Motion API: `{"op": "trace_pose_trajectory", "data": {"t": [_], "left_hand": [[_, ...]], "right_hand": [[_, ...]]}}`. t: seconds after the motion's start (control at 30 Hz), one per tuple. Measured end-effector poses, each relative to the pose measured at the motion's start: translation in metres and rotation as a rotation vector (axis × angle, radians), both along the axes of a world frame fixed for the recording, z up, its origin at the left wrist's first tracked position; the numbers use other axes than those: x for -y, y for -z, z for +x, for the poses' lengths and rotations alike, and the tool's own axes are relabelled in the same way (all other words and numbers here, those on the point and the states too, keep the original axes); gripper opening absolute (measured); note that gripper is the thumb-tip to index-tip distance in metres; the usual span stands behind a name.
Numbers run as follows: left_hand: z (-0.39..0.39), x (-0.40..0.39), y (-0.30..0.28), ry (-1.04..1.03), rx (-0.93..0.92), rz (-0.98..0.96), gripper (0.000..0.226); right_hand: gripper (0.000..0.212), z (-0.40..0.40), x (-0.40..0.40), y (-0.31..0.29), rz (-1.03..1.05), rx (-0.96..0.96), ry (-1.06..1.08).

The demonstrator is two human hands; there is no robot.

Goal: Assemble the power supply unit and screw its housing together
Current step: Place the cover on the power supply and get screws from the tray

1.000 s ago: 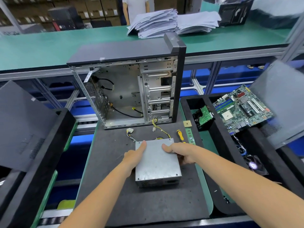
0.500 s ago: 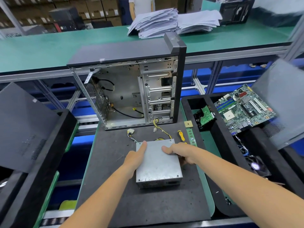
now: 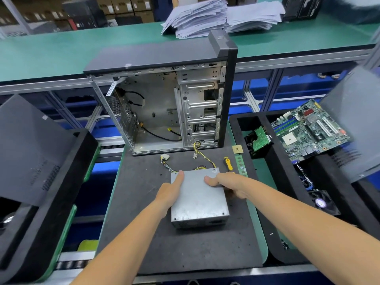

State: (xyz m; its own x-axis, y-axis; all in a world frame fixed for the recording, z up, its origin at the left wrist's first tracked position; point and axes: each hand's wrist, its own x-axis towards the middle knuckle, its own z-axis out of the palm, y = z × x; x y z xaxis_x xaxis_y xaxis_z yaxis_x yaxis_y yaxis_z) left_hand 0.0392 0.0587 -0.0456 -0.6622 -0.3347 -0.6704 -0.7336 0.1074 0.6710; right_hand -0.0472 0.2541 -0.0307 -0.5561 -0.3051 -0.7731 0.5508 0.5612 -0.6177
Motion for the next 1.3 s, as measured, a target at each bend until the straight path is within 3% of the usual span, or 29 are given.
{"op": "trace_pose_trajectory", "data": {"t": [0.1,0.37,0.47,0.53,0.73,1.07,1.3], "left_hand": [[0.001,-0.003,-0.001,0.007,-0.007,0.009,0.093],[0.002,-0.01,-0.001,-0.022,-0.003,-0.137,0.103],[0.002,-0.009,-0.005,0.022,0.009,-0.193,0.105],[0.003,-0.008,-0.005,0.022,0.012,-0.193,0.106],[0.009,-0.007,0.002,-0.071,-0.01,-0.188,0.1],[0.011,-0.006,0.004,-0.103,-0.011,-0.201,0.099],[0.01,-0.001,0.001,-0.052,-0.006,-0.147,0.089]], "right_hand": [[0.053,0.004,-0.002,-0.002,-0.058,0.043,0.032],[0.064,0.014,-0.009,-0.012,0.012,0.135,-0.097],[0.051,0.016,-0.009,-0.015,0.023,0.139,-0.155],[0.043,0.018,-0.009,-0.018,0.022,0.131,-0.179],[0.046,0.02,-0.007,-0.012,0.099,-0.04,-0.183],[0.026,0.014,-0.006,-0.007,-0.024,0.124,-0.102],[0.036,0.013,-0.006,-0.018,0.069,0.115,-0.183]]}}
